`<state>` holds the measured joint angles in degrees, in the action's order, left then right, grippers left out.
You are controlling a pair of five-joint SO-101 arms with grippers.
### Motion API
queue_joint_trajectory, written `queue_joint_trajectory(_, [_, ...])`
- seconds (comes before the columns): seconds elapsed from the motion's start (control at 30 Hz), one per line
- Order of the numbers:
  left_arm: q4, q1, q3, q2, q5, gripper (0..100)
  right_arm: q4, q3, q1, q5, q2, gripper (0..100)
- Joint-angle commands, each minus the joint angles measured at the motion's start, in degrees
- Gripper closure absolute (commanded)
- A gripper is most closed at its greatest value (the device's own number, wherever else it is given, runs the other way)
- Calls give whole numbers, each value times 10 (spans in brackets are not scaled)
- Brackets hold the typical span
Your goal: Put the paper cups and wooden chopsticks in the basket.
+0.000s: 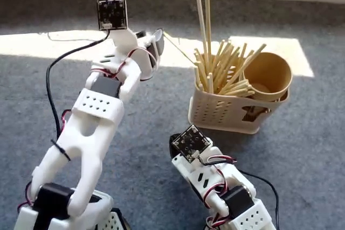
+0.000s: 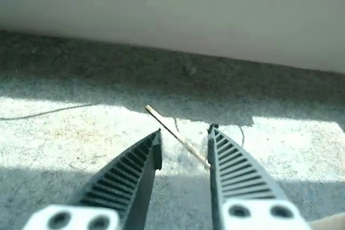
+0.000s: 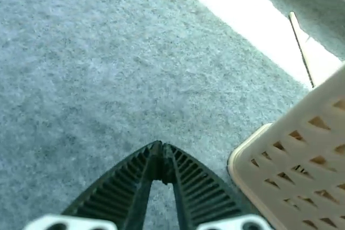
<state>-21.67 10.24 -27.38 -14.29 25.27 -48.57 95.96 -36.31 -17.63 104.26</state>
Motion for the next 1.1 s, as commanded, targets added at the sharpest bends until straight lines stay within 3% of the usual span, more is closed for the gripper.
queue_joint_trajectory(0.0, [11, -21, 82, 70, 14, 854, -44, 7, 6, -4, 10, 992])
queue_joint_trajectory(0.3, [-45, -45, 261, 273, 12, 854, -146, -104, 10, -4, 10, 992])
queue_joint_trajectory(0.43, [-84, -46, 357, 358, -1, 854, -184, -147, 49, -4, 10, 992])
queue_joint_trajectory(0.7, [-153, -46, 546, 520, -64, 854, -186, -179, 124, -5, 10, 992])
queue_joint_trajectory(0.9, [-161, -45, 683, 633, -136, 941, -185, -177, 126, -5, 10, 992])
queue_joint_trajectory(1.07, [-160, -35, 821, 727, -141, 944, -185, -176, 126, -5, 10, 992])
